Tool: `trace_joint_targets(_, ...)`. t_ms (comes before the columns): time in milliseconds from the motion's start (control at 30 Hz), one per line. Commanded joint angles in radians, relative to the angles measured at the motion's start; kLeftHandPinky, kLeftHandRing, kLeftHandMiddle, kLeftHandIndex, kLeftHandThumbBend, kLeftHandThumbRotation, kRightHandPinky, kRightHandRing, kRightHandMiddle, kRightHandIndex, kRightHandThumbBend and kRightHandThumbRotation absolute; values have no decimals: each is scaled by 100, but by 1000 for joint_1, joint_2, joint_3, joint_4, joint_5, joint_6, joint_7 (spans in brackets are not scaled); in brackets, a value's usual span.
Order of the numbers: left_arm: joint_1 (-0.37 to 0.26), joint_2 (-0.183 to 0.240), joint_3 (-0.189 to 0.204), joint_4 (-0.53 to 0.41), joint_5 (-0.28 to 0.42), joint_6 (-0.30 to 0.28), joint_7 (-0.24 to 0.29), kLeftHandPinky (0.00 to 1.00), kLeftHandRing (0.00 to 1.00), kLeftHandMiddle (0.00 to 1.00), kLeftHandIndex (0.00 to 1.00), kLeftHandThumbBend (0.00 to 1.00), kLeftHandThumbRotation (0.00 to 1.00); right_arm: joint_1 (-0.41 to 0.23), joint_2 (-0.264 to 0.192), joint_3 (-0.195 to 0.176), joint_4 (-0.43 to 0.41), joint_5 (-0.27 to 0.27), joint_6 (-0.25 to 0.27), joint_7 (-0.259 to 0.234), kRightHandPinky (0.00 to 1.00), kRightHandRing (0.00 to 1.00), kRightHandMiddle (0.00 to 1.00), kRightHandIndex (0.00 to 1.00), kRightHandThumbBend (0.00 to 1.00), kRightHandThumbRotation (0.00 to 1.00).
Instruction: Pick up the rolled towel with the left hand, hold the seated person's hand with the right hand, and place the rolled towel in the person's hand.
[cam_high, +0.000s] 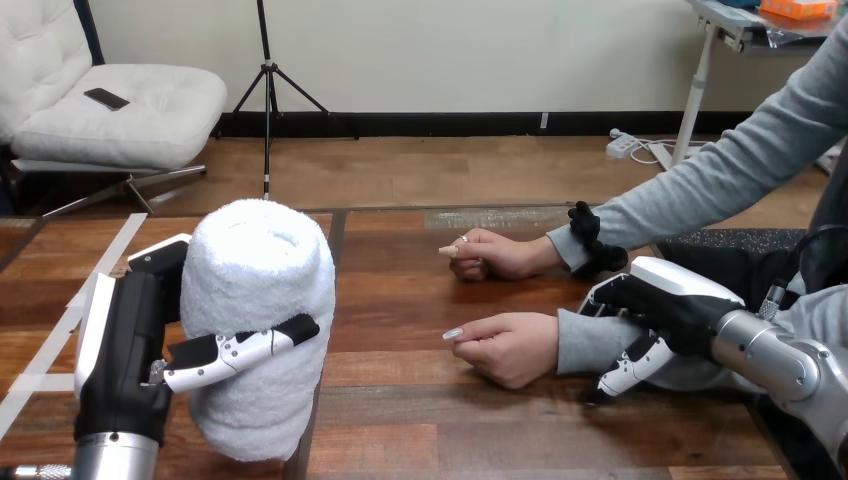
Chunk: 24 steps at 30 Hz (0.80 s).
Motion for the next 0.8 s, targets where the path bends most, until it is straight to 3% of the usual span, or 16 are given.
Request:
trace_joint_targets(0,-70,0,12,-42,-18,-24,2,30,34,40,42,62,0,-12,-27,9,5,-17,6,-29,49,50,55,55,100,17)
trace_joint_targets(233,-67,0,12,-47,-18,-22,1,30,34,40,42,62,0,-7,-25,11,7,-35,-22,-66,40,42,47,47,96,11)
trace_joint_targets(767,-61,4,19,-45,-12,-28,4,30,35,40,42,62,0,-13,-13,23,25,-68,-13,-98,29,34,39,40,87,10)
